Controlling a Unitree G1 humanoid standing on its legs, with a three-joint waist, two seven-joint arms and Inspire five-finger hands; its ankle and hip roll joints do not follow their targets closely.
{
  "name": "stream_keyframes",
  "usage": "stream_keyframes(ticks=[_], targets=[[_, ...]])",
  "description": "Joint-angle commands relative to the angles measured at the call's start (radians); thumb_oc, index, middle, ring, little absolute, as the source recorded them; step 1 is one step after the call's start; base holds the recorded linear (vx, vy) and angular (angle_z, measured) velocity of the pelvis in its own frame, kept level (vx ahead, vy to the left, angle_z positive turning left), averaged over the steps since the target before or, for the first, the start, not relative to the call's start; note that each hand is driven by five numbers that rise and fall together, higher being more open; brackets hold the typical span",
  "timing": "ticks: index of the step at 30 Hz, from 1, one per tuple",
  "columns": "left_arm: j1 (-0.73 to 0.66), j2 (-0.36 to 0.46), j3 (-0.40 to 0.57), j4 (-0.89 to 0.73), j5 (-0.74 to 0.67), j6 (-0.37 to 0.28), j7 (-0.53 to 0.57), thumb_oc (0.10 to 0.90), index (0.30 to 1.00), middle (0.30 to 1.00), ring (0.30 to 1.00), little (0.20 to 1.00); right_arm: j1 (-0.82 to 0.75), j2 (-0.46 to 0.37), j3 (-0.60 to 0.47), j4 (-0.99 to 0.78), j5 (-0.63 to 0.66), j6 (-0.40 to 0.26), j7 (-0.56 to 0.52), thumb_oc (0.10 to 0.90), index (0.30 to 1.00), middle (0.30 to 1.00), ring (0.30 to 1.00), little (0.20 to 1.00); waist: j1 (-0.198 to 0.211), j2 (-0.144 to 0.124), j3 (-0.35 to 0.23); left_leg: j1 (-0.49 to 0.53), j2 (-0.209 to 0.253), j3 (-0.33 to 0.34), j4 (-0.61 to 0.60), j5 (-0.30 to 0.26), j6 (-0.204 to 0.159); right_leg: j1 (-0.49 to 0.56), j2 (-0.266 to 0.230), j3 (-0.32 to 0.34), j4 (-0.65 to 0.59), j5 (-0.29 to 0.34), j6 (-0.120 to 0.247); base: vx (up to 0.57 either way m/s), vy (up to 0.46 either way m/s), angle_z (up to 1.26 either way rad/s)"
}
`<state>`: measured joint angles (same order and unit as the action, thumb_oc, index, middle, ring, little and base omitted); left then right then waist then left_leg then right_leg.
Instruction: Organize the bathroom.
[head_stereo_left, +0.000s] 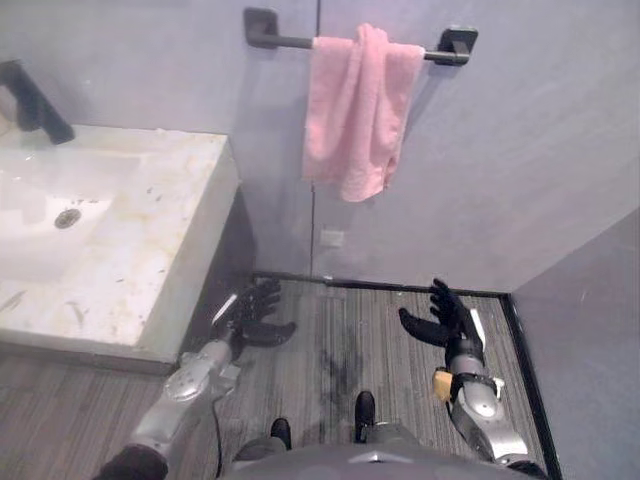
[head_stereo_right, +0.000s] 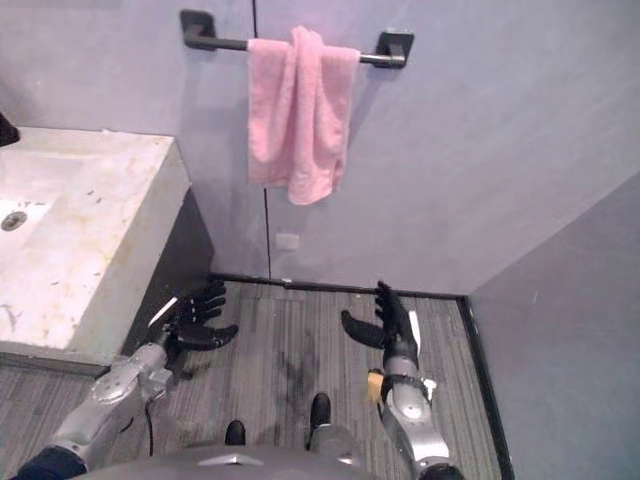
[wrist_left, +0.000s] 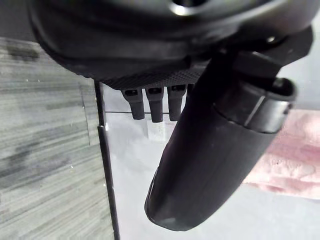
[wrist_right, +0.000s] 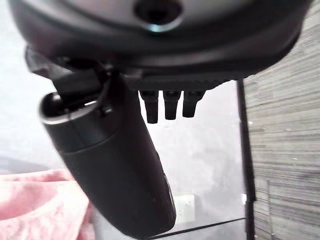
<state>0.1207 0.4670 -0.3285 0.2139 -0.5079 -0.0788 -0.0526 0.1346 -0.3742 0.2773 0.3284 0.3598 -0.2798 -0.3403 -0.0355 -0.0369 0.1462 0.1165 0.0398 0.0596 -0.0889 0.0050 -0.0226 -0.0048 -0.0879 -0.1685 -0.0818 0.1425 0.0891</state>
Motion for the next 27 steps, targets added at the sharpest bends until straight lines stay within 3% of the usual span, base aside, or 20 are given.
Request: stream_keyframes(ticks=[1,4,6,8,9,11,13,15,16,17,19,25,27], targets=[[-0.117,0.004,0.017,-0.113,-0.059,-0.095,0.004,0.8,0.9,0.9,0.9,0.9,-0.107,-0.045,-0.014,-0.128,-0.06,-0.14,-0.01,0.8,0.9,0.9,0.9,0.9,-0.011,0.004,-0.061,-0.014,-0.01,0.06,0.002,-0.033,0.048,-0.013,-0.018,0.018,0.014,-0.036,0.041,0.16,-0.222,0.01],[-0.134,-0.006,0.021,-0.138,-0.065,-0.09,0.014,0.8,0.9,0.9,0.9,0.9,-0.131,-0.062,-0.02,-0.159,-0.05,-0.128,-0.013,0.8,0.9,0.9,0.9,0.9,-0.013,0.0,-0.076,0.001,0.018,0.049,0.002,-0.029,0.028,0.018,0.008,0.043,0.003,-0.062,0.018,0.16,-0.22,-0.01],[-0.174,-0.022,0.015,-0.151,-0.058,-0.112,0.089,0.8,0.9,0.9,0.9,0.9,-0.176,-0.07,-0.016,-0.159,-0.037,-0.132,-0.001,0.8,0.9,0.9,0.9,0.9,-0.013,-0.009,-0.072,0.005,0.035,0.048,0.073,-0.031,0.01,0.023,0.022,0.065,0.016,-0.076,-0.006,0.19,-0.301,0.0],[-0.205,-0.035,0.024,-0.147,-0.04,-0.135,0.132,0.8,0.9,0.9,0.9,0.9,-0.199,-0.078,-0.009,-0.169,-0.056,-0.13,-0.009,0.8,0.9,0.9,0.9,0.9,-0.01,-0.022,-0.057,-0.058,0.052,0.06,0.275,0.002,-0.007,0.032,0.027,0.068,0.028,-0.086,-0.035,0.1,-0.263,-0.05],[-0.232,-0.042,0.035,-0.148,-0.007,-0.158,0.172,0.8,0.9,0.9,0.9,0.9,-0.209,-0.084,-0.005,-0.181,-0.071,-0.137,-0.026,0.8,0.9,0.9,0.9,0.9,-0.007,-0.036,-0.036,-0.14,0.077,0.068,0.478,0.04,-0.018,0.039,0.029,0.058,0.038,-0.086,-0.061,0.09,-0.268,-0.02],[-0.251,-0.057,0.055,-0.144,0.012,-0.175,0.183,0.8,0.9,0.9,0.9,0.9,-0.211,-0.09,-0.009,-0.195,-0.08,-0.146,-0.033,0.8,0.9,0.9,0.9,0.9,0.007,-0.046,-0.012,-0.231,0.043,0.032,0.567,0.031,-0.006,0.055,0.033,0.064,0.051,-0.092,-0.077,0.12,-0.167,0.14],[-0.255,-0.065,0.063,-0.137,0.051,-0.209,0.196,0.8,0.9,0.9,0.9,0.9,-0.215,-0.087,-0.014,-0.188,-0.086,-0.162,-0.028,0.8,0.9,0.9,0.9,0.9,0.015,-0.043,0.0,-0.257,0.008,0.021,0.532,0.01,0.004,0.069,0.038,0.069,0.057,-0.101,-0.074,0.2,-0.009,0.15],[-0.23,-0.057,0.082,-0.193,0.108,-0.247,0.222,0.8,0.9,0.9,0.9,0.9,-0.223,-0.086,-0.027,-0.209,-0.086,-0.162,-0.019,0.8,0.9,0.9,0.9,0.9,0.037,-0.017,0.001,-0.229,-0.05,0.036,0.257,0.022,0.012,0.101,0.065,0.071,0.038,-0.116,-0.059,0.35,0.044,-0.07],[-0.228,-0.056,0.082,-0.2,0.113,-0.247,0.225,0.8,0.9,0.9,0.9,0.9,-0.223,-0.086,-0.027,-0.212,-0.087,-0.16,-0.022,0.8,0.9,0.9,0.9,0.9,0.04,-0.016,0.001,-0.225,-0.053,0.037,0.231,0.029,0.012,0.106,0.068,0.07,0.036,-0.117,-0.059,0.33,0.042,-0.04],[-0.221,-0.05,0.08,-0.227,0.134,-0.253,0.235,0.8,0.9,0.9,0.9,0.9,-0.218,-0.087,-0.027,-0.229,-0.101,-0.16,-0.032,0.8,0.9,0.9,0.9,0.9,0.049,-0.004,-0.003,-0.227,-0.064,0.036,0.121,0.07,0.006,0.121,0.085,0.064,0.029,-0.126,-0.059,0.26,0.026,0.04],[-0.208,-0.045,0.08,-0.255,0.176,-0.275,0.256,0.8,0.9,0.9,0.9,0.9,-0.207,-0.093,-0.028,-0.246,-0.099,-0.164,-0.031,0.8,0.9,0.9,0.9,0.9,0.067,0.0,-0.009,-0.249,-0.081,0.001,0.048,0.123,-0.005,0.142,0.104,0.071,0.028,-0.145,-0.062,0.36,0.037,0.07],[-0.211,-0.024,0.087,-0.279,0.222,-0.271,0.299,0.8,0.9,0.9,0.9,0.9,-0.226,-0.08,-0.012,-0.243,-0.09,-0.15,-0.028,0.8,0.9,0.9,0.9,0.9,0.093,-0.008,-0.054,-0.18,-0.095,-0.054,0.02,0.074,0.034,0.146,0.059,0.034,0.1,-0.197,-0.033,0.26,0.065,-0.53],[-0.228,-0.009,0.096,-0.291,0.253,-0.274,0.364,0.8,0.9,0.9,0.9,0.9,-0.224,-0.063,-0.003,-0.245,-0.112,-0.15,-0.031,0.8,0.9,0.9,0.9,0.9,0.091,-0.001,-0.061,-0.148,-0.094,-0.06,0.015,0.066,0.056,0.103,0.033,0.007,0.233,-0.19,-0.007,0.2,0.086,-0.4]])
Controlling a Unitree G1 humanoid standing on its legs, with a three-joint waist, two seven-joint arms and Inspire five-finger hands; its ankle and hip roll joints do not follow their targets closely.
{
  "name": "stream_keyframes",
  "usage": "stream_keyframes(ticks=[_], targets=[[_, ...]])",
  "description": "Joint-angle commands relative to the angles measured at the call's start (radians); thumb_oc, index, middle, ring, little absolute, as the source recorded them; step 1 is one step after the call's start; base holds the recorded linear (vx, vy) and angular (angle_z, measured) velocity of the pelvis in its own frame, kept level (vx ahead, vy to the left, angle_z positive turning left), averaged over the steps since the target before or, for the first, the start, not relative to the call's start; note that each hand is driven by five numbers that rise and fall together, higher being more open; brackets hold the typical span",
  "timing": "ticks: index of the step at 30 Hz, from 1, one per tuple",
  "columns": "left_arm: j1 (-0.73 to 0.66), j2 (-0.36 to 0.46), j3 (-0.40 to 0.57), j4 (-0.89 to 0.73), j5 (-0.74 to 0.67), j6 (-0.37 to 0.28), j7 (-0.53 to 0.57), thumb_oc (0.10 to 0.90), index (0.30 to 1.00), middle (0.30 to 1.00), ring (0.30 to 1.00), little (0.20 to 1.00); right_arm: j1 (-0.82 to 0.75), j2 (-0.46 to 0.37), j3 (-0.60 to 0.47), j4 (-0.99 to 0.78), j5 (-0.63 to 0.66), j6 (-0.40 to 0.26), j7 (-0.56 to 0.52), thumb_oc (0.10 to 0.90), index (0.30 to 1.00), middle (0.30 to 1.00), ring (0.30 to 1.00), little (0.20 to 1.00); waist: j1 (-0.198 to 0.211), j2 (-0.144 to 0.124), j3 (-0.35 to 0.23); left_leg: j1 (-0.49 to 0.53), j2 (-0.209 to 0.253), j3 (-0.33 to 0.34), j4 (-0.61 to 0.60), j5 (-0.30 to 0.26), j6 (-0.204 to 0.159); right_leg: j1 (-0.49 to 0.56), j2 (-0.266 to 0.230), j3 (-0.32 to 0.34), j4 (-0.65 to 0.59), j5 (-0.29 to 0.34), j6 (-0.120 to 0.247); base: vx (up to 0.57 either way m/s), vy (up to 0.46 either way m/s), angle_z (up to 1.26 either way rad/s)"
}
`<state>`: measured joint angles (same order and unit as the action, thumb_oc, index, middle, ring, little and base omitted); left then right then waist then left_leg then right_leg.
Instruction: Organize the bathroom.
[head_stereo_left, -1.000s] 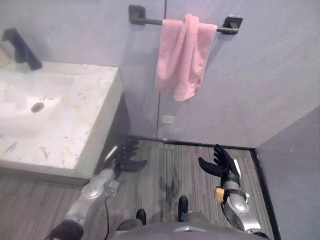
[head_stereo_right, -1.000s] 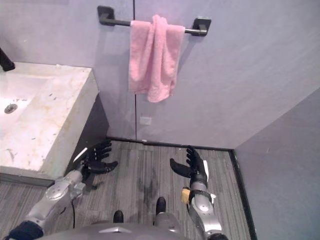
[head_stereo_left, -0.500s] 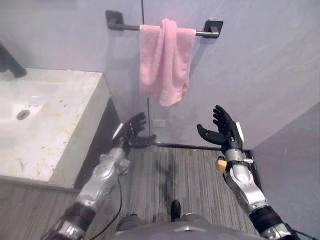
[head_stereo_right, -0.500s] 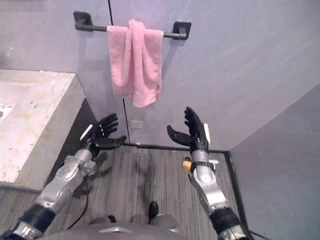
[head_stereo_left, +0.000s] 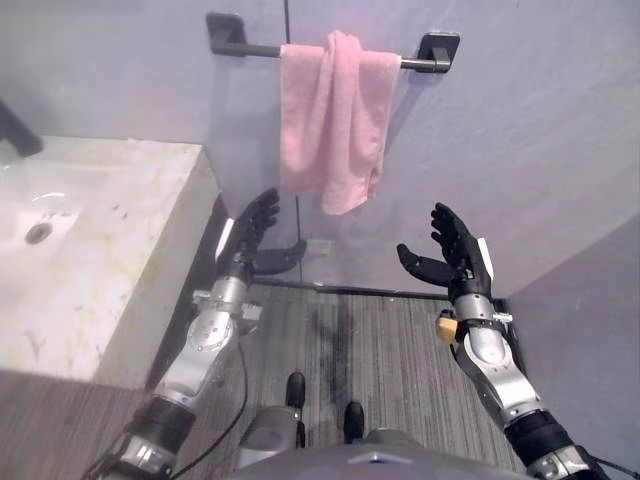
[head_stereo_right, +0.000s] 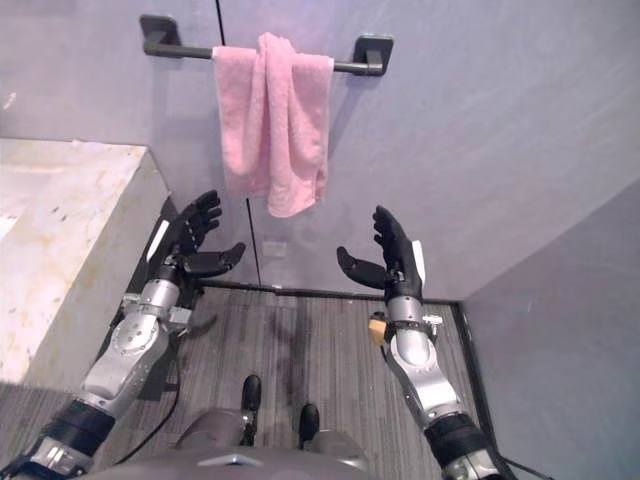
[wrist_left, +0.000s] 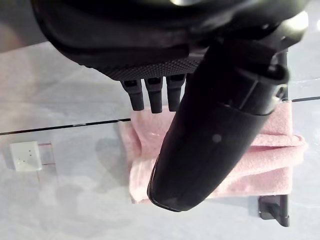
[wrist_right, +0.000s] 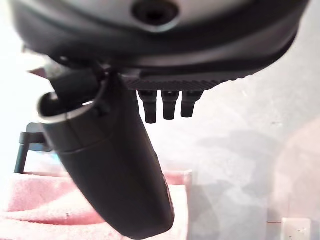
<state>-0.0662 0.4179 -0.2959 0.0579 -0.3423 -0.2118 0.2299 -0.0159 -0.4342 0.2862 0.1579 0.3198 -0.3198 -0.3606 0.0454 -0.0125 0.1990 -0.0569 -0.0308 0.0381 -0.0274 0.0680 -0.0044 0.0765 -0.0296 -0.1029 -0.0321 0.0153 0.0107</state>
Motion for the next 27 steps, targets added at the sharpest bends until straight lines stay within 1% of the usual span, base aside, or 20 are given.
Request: stream_keyframes(ticks=[1,2,3,4,5,6,7,8,9,10,11,13,14,16,18,19,23,25,27], targets=[[-0.044,0.042,0.07,-0.14,0.09,-0.143,0.095,0.8,0.9,0.9,0.9,0.9,-0.072,0.002,-0.01,-0.073,-0.083,-0.11,-0.012,0.8,0.9,0.9,0.9,0.9,0.008,-0.024,-0.113,0.03,-0.023,-0.041,-0.046,0.001,0.043,0.006,-0.03,-0.061,0.229,-0.061,0.077,0.17,0.069,-0.24],[-0.049,0.043,0.084,-0.15,0.101,-0.152,0.103,0.8,0.9,0.9,0.9,0.9,-0.07,0.01,-0.009,-0.072,-0.094,-0.108,-0.014,0.8,0.9,0.9,0.9,0.9,0.006,-0.021,-0.112,0.038,-0.025,-0.045,-0.045,-0.005,0.05,-0.025,-0.035,-0.057,0.304,-0.058,0.084,0.14,0.036,-0.13],[-0.05,0.045,0.095,-0.16,0.121,-0.153,0.115,0.8,0.9,0.9,0.9,0.9,-0.071,0.013,-0.009,-0.068,-0.094,-0.106,-0.014,0.8,0.9,0.9,0.9,0.9,0.006,-0.02,-0.111,0.046,-0.026,-0.049,-0.045,-0.009,0.053,-0.044,-0.039,-0.052,0.325,-0.05,0.087,0.18,-0.013,0.01],[-0.055,0.048,0.11,-0.169,0.123,-0.136,0.122,0.8,0.9,0.9,0.9,0.9,-0.08,0.022,-0.004,-0.05,-0.087,-0.105,-0.006,0.8,0.9,0.9,0.9,0.9,0.007,-0.018,-0.11,0.07,-0.019,-0.052,-0.057,-0.016,0.046,-0.063,-0.051,-0.063,0.274,-0.043,0.086,0.15,-0.063,0.14],[-0.061,0.048,0.113,-0.162,0.149,-0.142,0.136,0.8,0.9,0.9,0.9,0.9,-0.084,0.024,-0.001,-0.046,-0.08,-0.106,0.002,0.8,0.9,0.9,0.9,0.9,0.009,-0.017,-0.11,0.076,-0.011,-0.048,-0.06,-0.017,0.038,-0.058,-0.056,-0.076,0.216,-0.05,0.082,0.12,-0.073,0.1],[-0.063,0.049,0.113,-0.159,0.154,-0.145,0.141,0.8,0.9,0.9,0.9,0.9,-0.085,0.024,0.0,-0.046,-0.079,-0.106,0.004,0.8,0.9,0.9,0.9,0.9,0.009,-0.017,-0.11,0.078,-0.009,-0.047,-0.06,-0.019,0.035,-0.053,-0.056,-0.081,0.191,-0.045,0.082,0.07,-0.08,0.04],[-0.072,0.054,0.113,-0.151,0.175,-0.152,0.161,0.8,0.9,0.9,0.9,0.9,-0.089,0.021,0.004,-0.049,-0.076,-0.1,0.017,0.8,0.9,0.9,0.9,0.9,0.012,-0.019,-0.111,0.081,-0.004,-0.034,-0.06,-0.024,0.026,-0.046,-0.066,-0.101,0.11,-0.022,0.087,0.05,-0.082,-0.01],[-0.074,0.062,0.119,-0.149,0.17,-0.15,0.186,0.8,0.9,0.9,0.9,0.9,-0.093,0.017,0.009,-0.056,-0.074,-0.09,0.031,0.8,0.9,0.9,0.9,0.9,0.012,-0.021,-0.109,0.083,0.002,-0.015,-0.06,-0.028,0.021,-0.053,-0.076,-0.114,0.071,0.006,0.095,0.08,-0.104,-0.12],[-0.075,0.074,0.144,-0.141,0.174,-0.164,0.209,0.8,0.9,0.9,0.9,0.9,-0.095,0.01,0.014,-0.072,-0.065,-0.071,0.053,0.8,0.9,0.9,0.9,0.9,0.009,-0.019,-0.106,0.091,0.012,0.007,-0.06,-0.037,0.019,-0.061,-0.076,-0.108,0.059,0.022,0.101,0.07,-0.076,-0.2],[-0.074,0.075,0.153,-0.136,0.179,-0.173,0.214,0.8,0.9,0.9,0.9,0.9,-0.094,0.006,0.014,-0.076,-0.061,-0.065,0.062,0.8,0.9,0.9,0.9,0.9,0.008,-0.018,-0.107,0.093,0.014,0.008,-0.06,-0.039,0.02,-0.061,-0.075,-0.103,0.055,0.021,0.102,0.11,-0.096,-0.22],[-0.081,0.077,0.17,-0.142,0.185,-0.168,0.233,0.8,0.9,0.9,0.9,0.9,-0.087,-0.001,0.012,-0.072,-0.058,-0.048,0.071,0.8,0.9,0.9,0.9,0.9,0.007,-0.024,-0.114,0.087,0.015,0.002,-0.06,-0.038,0.016,-0.052,-0.064,-0.088,0.013,0.027,0.095,0.11,-0.081,-0.08],[-0.073,0.071,0.189,-0.164,0.164,-0.145,0.254,0.8,0.9,0.9,0.9,0.9,-0.08,0.005,0.017,-0.055,-0.061,-0.036,0.082,0.8,0.9,0.9,0.9,0.9,0.01,-0.03,-0.124,0.086,0.019,-0.007,-0.06,-0.037,0.011,-0.034,-0.063,-0.095,-0.017,0.037,0.095,0.14,-0.074,0.16],[-0.067,0.067,0.196,-0.17,0.158,-0.148,0.254,0.8,0.9,0.9,0.9,0.9,-0.077,0.007,0.018,-0.05,-0.058,-0.034,0.088,0.8,0.9,0.9,0.9,0.9,0.011,-0.031,-0.127,0.088,0.02,-0.008,-0.06,-0.039,0.009,-0.028,-0.061,-0.095,-0.023,0.037,0.093,0.15,-0.039,0.21],[-0.034,0.051,0.22,-0.199,0.139,-0.137,0.192,0.8,0.9,0.9,0.9,0.9,-0.061,0.012,0.013,-0.054,-0.066,-0.01,0.106,0.8,0.9,0.9,0.9,0.9,0.011,-0.032,-0.138,0.094,0.025,-0.008,-0.06,-0.045,0.002,-0.009,-0.059,-0.104,-0.039,0.033,0.086,0.14,-0.008,0.03],[-0.018,0.045,0.222,-0.22,0.115,-0.127,0.131,0.8,0.9,0.9,0.9,0.9,-0.048,0.009,0.01,-0.06,-0.051,-0.003,0.122,0.8,0.9,0.9,0.9,0.9,0.006,-0.031,-0.142,0.097,0.027,-0.008,-0.06,-0.049,0.001,-0.002,-0.058,-0.1,-0.049,0.034,0.084,0.11,0.013,-0.06],[-0.011,0.052,0.221,-0.214,0.095,-0.148,0.096,0.8,0.9,0.9,0.9,0.9,-0.028,0.004,0.005,-0.062,-0.053,-0.006,0.149,0.8,0.9,0.9,0.9,0.9,-0.003,-0.029,-0.149,0.099,0.03,0.001,-0.06,-0.053,-0.002,0.002,-0.059,-0.101,-0.053,0.031,0.085,0.1,0.028,-0.08],[-0.029,0.059,0.229,-0.189,-0.007,-0.163,-0.002,0.8,0.9,0.9,0.9,0.9,-0.003,-0.01,0.007,-0.062,-0.049,0.01,0.193,0.8,0.9,0.9,0.9,0.9,-0.025,-0.019,-0.164,0.108,0.035,0.018,-0.06,-0.062,-0.003,0.002,-0.061,-0.096,-0.055,0.025,0.087,0.1,0.047,-0.09],[-0.043,0.061,0.234,-0.178,-0.032,-0.151,-0.025,0.8,0.9,0.9,0.9,0.9,-0.002,-0.01,0.012,-0.057,-0.058,0.021,0.213,0.8,0.9,0.9,0.9,0.9,-0.034,-0.013,-0.169,0.116,0.035,0.024,-0.06,-0.068,-0.003,0.003,-0.062,-0.089,-0.055,0.023,0.088,0.09,0.055,-0.1],[-0.059,0.071,0.235,-0.16,-0.017,-0.147,-0.017,0.8,0.9,0.9,0.9,0.9,-0.001,-0.012,0.02,-0.058,-0.055,0.028,0.223,0.8,0.9,0.9,0.9,0.9,-0.042,-0.008,-0.172,0.121,0.035,0.029,-0.06,-0.071,-0.003,0.004,-0.064,-0.083,-0.055,0.021,0.089,0.08,0.054,-0.15]])
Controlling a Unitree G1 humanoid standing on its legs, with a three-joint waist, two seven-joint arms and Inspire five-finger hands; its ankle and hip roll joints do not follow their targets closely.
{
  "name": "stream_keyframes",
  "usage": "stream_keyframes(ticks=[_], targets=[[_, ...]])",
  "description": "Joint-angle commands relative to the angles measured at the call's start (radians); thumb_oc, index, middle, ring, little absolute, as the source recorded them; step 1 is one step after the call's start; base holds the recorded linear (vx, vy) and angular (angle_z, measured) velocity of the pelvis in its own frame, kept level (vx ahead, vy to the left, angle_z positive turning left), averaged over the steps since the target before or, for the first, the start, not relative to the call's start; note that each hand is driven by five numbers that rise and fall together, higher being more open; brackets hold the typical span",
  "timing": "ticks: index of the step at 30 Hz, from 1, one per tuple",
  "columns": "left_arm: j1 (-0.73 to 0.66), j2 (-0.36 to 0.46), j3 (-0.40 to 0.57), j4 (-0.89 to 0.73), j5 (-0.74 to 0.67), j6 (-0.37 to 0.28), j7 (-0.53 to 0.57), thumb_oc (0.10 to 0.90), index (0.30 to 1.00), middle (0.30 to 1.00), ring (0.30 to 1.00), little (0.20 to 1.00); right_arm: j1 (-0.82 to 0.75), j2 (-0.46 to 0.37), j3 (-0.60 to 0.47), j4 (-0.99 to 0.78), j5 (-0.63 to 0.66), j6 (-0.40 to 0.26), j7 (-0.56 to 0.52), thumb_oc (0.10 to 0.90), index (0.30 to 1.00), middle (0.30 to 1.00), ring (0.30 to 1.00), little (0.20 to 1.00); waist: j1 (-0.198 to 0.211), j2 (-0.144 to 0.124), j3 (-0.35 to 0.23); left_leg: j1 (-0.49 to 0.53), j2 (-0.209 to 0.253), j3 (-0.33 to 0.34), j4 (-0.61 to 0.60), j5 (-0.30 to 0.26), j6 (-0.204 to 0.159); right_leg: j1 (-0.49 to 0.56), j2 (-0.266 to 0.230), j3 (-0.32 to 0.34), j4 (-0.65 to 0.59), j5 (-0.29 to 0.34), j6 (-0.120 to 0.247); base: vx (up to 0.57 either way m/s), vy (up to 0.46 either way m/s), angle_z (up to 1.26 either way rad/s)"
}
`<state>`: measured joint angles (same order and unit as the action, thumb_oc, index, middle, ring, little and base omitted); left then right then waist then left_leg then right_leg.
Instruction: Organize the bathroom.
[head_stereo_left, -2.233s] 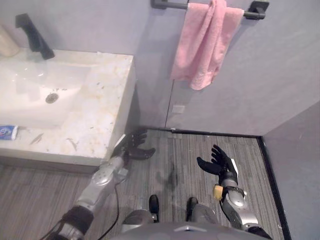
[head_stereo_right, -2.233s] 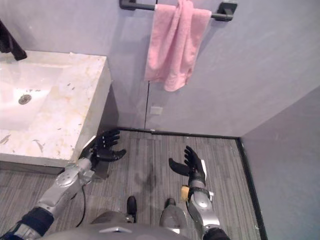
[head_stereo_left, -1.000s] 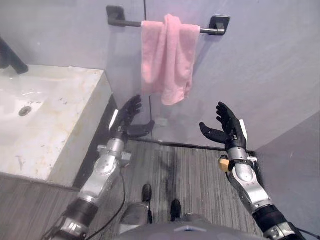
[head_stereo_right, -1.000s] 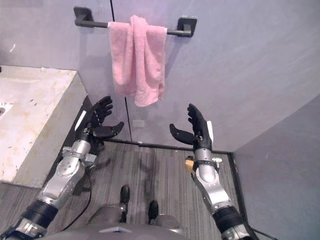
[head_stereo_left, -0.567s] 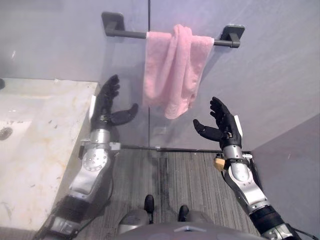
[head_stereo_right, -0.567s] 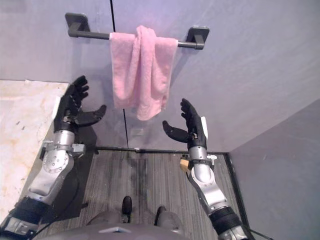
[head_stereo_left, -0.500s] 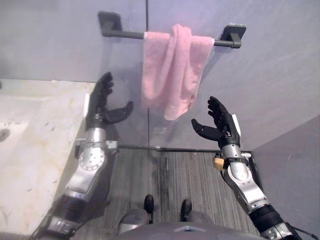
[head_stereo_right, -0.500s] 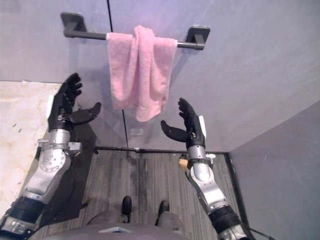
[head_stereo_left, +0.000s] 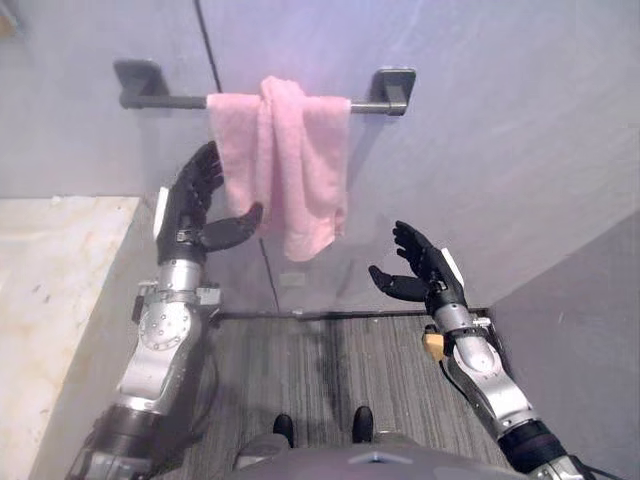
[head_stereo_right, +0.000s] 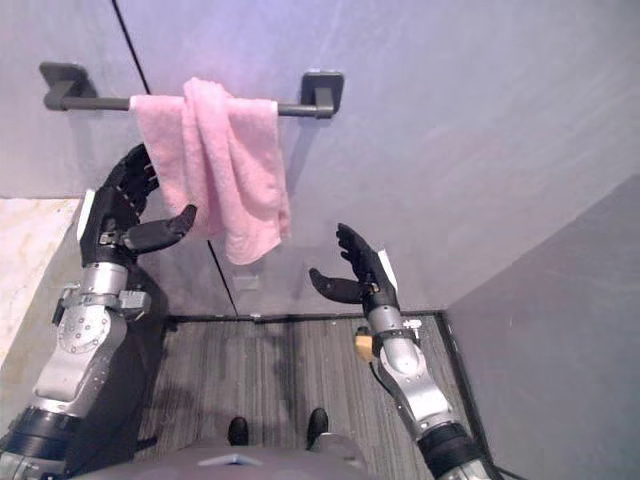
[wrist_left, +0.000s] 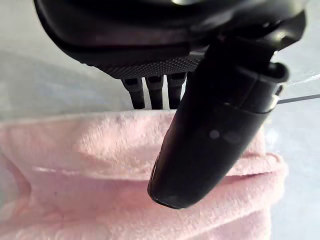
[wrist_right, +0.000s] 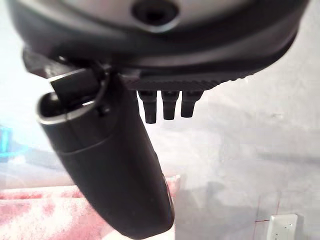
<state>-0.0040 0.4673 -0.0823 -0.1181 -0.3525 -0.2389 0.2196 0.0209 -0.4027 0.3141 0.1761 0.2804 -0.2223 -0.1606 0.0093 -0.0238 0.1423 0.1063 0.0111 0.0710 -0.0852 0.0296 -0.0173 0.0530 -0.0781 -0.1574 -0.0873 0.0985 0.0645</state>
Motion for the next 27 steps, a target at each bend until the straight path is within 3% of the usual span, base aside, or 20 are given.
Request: stream_keyframes(ticks=[1,10,11,12,13,14,15,16,17,18,19,20,22,23,24,25,26,27], targets=[[-0.125,0.026,0.023,0.021,-0.009,-0.119,-0.006,0.8,0.9,0.9,0.9,0.9,-0.037,-0.044,-0.007,-0.076,-0.015,-0.067,0.027,0.8,0.9,0.9,0.9,0.9,-0.008,0.004,-0.117,-0.041,-0.007,-0.002,-0.002,-0.034,0.01,0.028,-0.015,-0.027,0.0,-0.063,0.036,0.1,0.064,-0.09],[-0.171,0.063,0.067,0.111,0.033,-0.126,0.071,0.8,0.9,0.9,0.9,0.9,-0.013,-0.039,-0.006,-0.078,-0.008,-0.057,0.071,0.8,0.9,0.9,0.9,0.9,-0.044,0.018,-0.132,-0.023,-0.01,0.031,-0.002,-0.048,0.013,0.024,-0.025,-0.003,0.0,-0.061,0.047,0.07,0.047,-0.04],[-0.173,0.068,0.071,0.12,0.036,-0.122,0.069,0.778,0.867,0.867,0.867,0.867,-0.008,-0.039,-0.005,-0.077,-0.015,-0.058,0.075,0.8,0.9,0.9,0.9,0.9,-0.048,0.02,-0.133,-0.019,-0.011,0.037,-0.002,-0.051,0.015,0.024,-0.027,0.002,0.0,-0.061,0.048,0.07,0.068,-0.05],[-0.174,0.071,0.072,0.123,0.044,-0.12,0.073,0.682,0.724,0.724,0.724,0.724,-0.005,-0.041,-0.005,-0.078,-0.015,-0.058,0.079,0.8,0.9,0.9,0.9,0.9,-0.051,0.021,-0.134,-0.017,-0.011,0.04,-0.002,-0.052,0.016,0.024,-0.027,0.004,0.0,-0.061,0.049,0.05,0.049,-0.07],[-0.174,0.078,0.075,0.126,0.042,-0.121,0.077,0.668,0.702,0.702,0.702,0.702,-0.002,-0.043,-0.007,-0.077,-0.013,-0.059,0.084,0.8,0.9,0.9,0.9,0.9,-0.052,0.021,-0.134,-0.015,-0.011,0.043,-0.002,-0.053,0.016,0.024,-0.028,0.006,0.0,-0.061,0.05,0.04,0.039,-0.09],[-0.175,0.083,0.08,0.13,0.035,-0.124,0.077,0.568,0.552,0.552,0.552,0.552,0.002,-0.044,-0.008,-0.078,-0.016,-0.057,0.089,0.8,0.9,0.9,0.9,0.9,-0.055,0.022,-0.135,-0.013,-0.012,0.046,-0.002,-0.053,0.018,0.024,-0.028,0.009,0.0,-0.061,0.051,0.03,0.031,-0.1],[-0.175,0.084,0.081,0.132,0.034,-0.125,0.077,0.568,0.552,0.552,0.552,0.552,0.003,-0.044,-0.009,-0.078,-0.018,-0.055,0.089,0.8,0.9,0.9,0.9,0.9,-0.056,0.022,-0.135,-0.012,-0.012,0.047,-0.002,-0.054,0.018,0.024,-0.029,0.009,0.0,-0.061,0.051,0.04,0.047,-0.09],[-0.179,0.091,0.089,0.138,0.026,-0.125,0.071,0.525,0.488,0.488,0.488,0.488,0.008,-0.046,-0.009,-0.077,-0.026,-0.052,0.095,0.8,0.9,0.9,0.9,0.9,-0.06,0.023,-0.135,-0.01,-0.013,0.052,-0.002,-0.056,0.02,0.024,-0.03,0.013,0.0,-0.061,0.053,0.03,0.037,-0.07],[-0.179,0.093,0.091,0.138,0.018,-0.125,0.069,0.525,0.488,0.488,0.488,0.488,0.009,-0.046,-0.009,-0.077,-0.027,-0.051,0.095,0.8,0.9,0.9,0.9,0.9,-0.06,0.024,-0.135,-0.009,-0.013,0.053,-0.002,-0.056,0.02,0.024,-0.03,0.014,0.0,-0.061,0.053,0.04,0.052,-0.08],[-0.178,0.092,0.097,0.133,0.011,-0.118,0.063,0.582,0.573,0.573,0.573,0.573,0.011,-0.046,-0.007,-0.075,-0.026,-0.048,0.093,0.8,0.9,0.9,0.9,0.9,-0.061,0.025,-0.136,-0.007,-0.014,0.054,-0.002,-0.058,0.021,0.023,-0.031,0.017,0.0,-0.06,0.055,0.02,0.029,-0.08],[-0.177,0.093,0.098,0.131,0.013,-0.116,0.063,0.558,0.538,0.538,0.538,0.538,0.011,-0.045,-0.007,-0.075,-0.027,-0.047,0.093,0.8,0.9,0.9,0.9,0.9,-0.061,0.025,-0.136,-0.006,-0.014,0.054,-0.002,-0.059,0.021,0.023,-0.031,0.017,0.0,-0.06,0.055,0.03,0.034,-0.1],[-0.175,0.095,0.102,0.123,0.014,-0.109,0.061,0.486,0.429,0.429,0.429,0.429,0.012,-0.045,-0.009,-0.073,-0.03,-0.047,0.093,0.8,0.9,0.9,0.9,0.9,-0.061,0.025,-0.135,-0.004,-0.015,0.055,-0.002,-0.061,0.022,0.024,-0.032,0.019,0.0,-0.06,0.056,0.02,0.028,-0.1],[-0.166,0.1,0.11,0.109,0.028,-0.097,0.073,0.4,0.3,0.3,0.3,0.3,0.016,-0.047,-0.013,-0.073,-0.03,-0.045,0.094,0.8,0.9,0.9,0.9,0.9,-0.059,0.026,-0.133,-0.001,-0.017,0.055,-0.002,-0.063,0.024,0.025,-0.032,0.022,0.001,-0.061,0.057,0.02,0.033,-0.07],[-0.163,0.104,0.113,0.109,0.026,-0.1,0.079,0.4,0.3,0.3,0.3,0.3,0.018,-0.047,-0.015,-0.073,-0.03,-0.046,0.097,0.8,0.9,0.9,0.9,0.9,-0.059,0.026,-0.133,0.0,-0.017,0.056,-0.002,-0.064,0.024,0.026,-0.033,0.022,0.001,-0.061,0.057,0.0,0.0,0.0],[-0.16,0.108,0.12,0.11,0.02,-0.104,0.08,0.524,0.486,0.486,0.486,0.486,0.021,-0.048,-0.019,-0.073,-0.031,-0.044,0.101,0.8,0.9,0.9,0.9,0.9,-0.059,0.026,-0.132,0.001,-0.017,0.056,-0.002,-0.064,0.024,0.026,-0.034,0.021,0.002,-0.061,0.058,0.02,0.03,-0.01],[-0.157,0.109,0.127,0.111,0.019,-0.104,0.082,0.69,0.735,0.735,0.735,0.735,0.023,-0.048,-0.021,-0.073,-0.033,-0.042,0.104,0.8,0.9,0.9,0.9,0.9,-0.059,0.026,-0.132,0.002,-0.017,0.057,-0.002,-0.064,0.024,0.026,-0.035,0.02,0.002,-0.062,0.059,0.0,0.0,0.0],[-0.156,0.108,0.13,0.11,0.021,-0.102,0.083,0.773,0.86,0.86,0.86,0.86,0.023,-0.048,-0.022,-0.073,-0.032,-0.04,0.105,0.8,0.9,0.9,0.9,0.9,-0.059,0.026,-0.132,0.002,-0.017,0.057,-0.002,-0.065,0.024,0.026,-0.036,0.019,0.002,-0.062,0.059,0.03,0.034,-0.01],[-0.147,0.103,0.136,0.101,0.028,-0.094,0.079,0.8,0.9,0.9,0.9,0.9,0.027,-0.046,-0.023,-0.076,-0.036,-0.034,0.105,0.8,0.9,0.9,0.9,0.9,-0.057,0.025,-0.133,0.003,-0.017,0.058,-0.002,-0.066,0.025,0.027,-0.037,0.018,0.002,-0.062,0.06,0.0,0.0,0.0]])
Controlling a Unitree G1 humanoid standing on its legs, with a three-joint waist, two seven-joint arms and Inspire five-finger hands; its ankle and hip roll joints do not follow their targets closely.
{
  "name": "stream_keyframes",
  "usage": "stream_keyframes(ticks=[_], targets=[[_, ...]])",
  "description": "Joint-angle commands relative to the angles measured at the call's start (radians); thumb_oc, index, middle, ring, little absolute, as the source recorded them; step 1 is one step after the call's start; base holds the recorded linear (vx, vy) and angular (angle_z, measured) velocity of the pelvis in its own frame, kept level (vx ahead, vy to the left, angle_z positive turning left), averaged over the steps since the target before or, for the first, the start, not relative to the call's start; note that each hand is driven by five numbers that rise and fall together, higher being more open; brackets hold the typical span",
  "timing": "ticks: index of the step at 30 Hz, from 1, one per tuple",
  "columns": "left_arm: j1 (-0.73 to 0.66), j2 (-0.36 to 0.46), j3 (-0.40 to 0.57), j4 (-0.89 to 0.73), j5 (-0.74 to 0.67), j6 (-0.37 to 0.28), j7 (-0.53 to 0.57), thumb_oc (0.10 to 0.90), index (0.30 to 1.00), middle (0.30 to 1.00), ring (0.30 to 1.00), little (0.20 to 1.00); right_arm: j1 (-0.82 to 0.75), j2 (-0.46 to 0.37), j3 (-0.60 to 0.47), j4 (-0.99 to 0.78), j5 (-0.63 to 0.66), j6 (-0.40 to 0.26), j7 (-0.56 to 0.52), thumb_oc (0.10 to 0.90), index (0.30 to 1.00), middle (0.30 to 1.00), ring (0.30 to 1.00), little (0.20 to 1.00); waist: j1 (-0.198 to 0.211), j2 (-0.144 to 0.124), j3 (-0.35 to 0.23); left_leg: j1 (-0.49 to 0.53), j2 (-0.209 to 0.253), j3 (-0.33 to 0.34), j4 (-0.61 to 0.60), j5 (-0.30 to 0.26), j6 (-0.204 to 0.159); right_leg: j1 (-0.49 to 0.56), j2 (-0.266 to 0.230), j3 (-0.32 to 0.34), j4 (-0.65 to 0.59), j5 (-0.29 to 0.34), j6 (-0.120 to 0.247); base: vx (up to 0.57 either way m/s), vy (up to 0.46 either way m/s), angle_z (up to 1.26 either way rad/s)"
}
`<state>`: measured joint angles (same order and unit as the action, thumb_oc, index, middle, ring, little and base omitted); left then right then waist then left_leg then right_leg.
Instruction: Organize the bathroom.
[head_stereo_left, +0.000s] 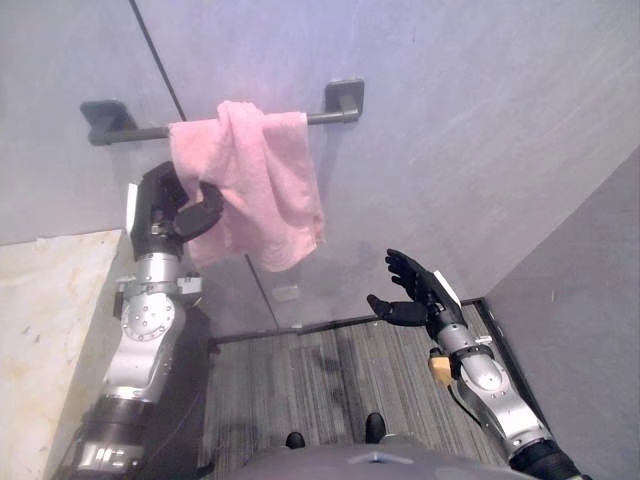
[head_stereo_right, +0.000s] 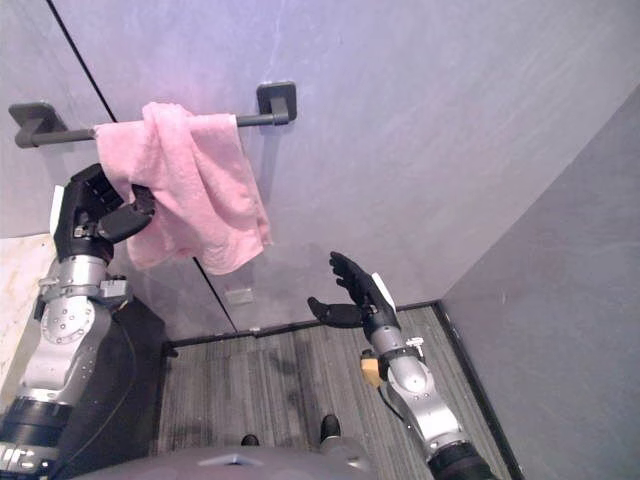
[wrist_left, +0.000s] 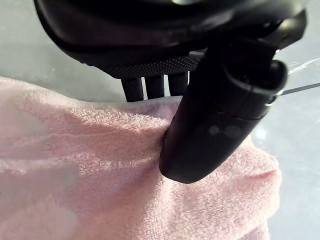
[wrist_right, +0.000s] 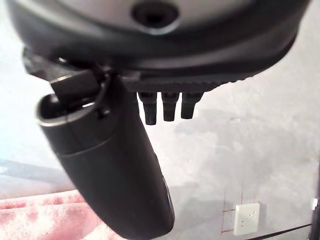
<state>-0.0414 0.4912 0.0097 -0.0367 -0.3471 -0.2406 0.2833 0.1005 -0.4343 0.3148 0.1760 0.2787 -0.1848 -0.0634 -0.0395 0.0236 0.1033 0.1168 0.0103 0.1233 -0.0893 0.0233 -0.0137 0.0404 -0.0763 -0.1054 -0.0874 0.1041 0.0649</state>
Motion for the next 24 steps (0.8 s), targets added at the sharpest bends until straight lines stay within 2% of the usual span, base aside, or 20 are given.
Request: stream_keyframes(ticks=[1,19,21,23,24], targets=[[-0.107,0.078,0.046,0.017,0.026,-0.09,0.017,0.8,0.9,0.9,0.9,0.9,-0.051,-0.014,-0.024,-0.075,-0.035,-0.072,0.009,0.8,0.9,0.9,0.9,0.9,-0.008,-0.023,-0.093,-0.007,-0.017,0.005,0.002,-0.06,0.021,0.04,-0.039,-0.034,0.003,-0.068,0.059,0.0,0.0,0.0],[-0.095,0.083,0.056,0.025,-0.019,-0.081,-0.022,0.8,0.9,0.9,0.9,0.9,-0.039,-0.007,-0.005,-0.053,-0.032,-0.068,0.005,0.8,0.9,0.9,0.9,0.9,-0.004,-0.024,-0.086,0.007,-0.024,0.01,0.002,-0.071,0.031,0.042,-0.046,-0.037,0.017,-0.077,0.065,0.01,0.003,0.0],[-0.099,0.087,0.057,0.039,-0.017,-0.083,-0.022,0.726,0.789,0.789,0.789,0.789,-0.039,-0.008,-0.004,-0.05,-0.029,-0.069,0.003,0.8,0.9,0.9,0.9,0.9,-0.005,-0.023,-0.086,0.009,-0.025,0.012,0.002,-0.072,0.032,0.043,-0.047,-0.036,0.017,-0.078,0.066,0.02,0.011,-0.01],[-0.103,0.095,0.058,0.062,-0.011,-0.086,-0.018,0.602,0.604,0.604,0.604,0.604,-0.038,-0.009,-0.004,-0.045,-0.026,-0.071,0.003,0.8,0.9,0.9,0.9,0.9,-0.007,-0.023,-0.087,0.013,-0.025,0.016,0.002,-0.074,0.033,0.043,-0.047,-0.033,0.02,-0.078,0.067,0.03,0.02,-0.02],[-0.107,0.101,0.059,0.072,-0.015,-0.089,-0.017,0.593,0.589,0.589,0.589,0.589,-0.038,-0.011,-0.003,-0.043,-0.025,-0.073,0.003,0.8,0.9,0.9,0.9,0.9,-0.008,-0.023,-0.087,0.014,-0.025,0.017,0.002,-0.074,0.034,0.043,-0.048,-0.032,0.02,-0.078,0.068,0.0,0.0,0.0]])
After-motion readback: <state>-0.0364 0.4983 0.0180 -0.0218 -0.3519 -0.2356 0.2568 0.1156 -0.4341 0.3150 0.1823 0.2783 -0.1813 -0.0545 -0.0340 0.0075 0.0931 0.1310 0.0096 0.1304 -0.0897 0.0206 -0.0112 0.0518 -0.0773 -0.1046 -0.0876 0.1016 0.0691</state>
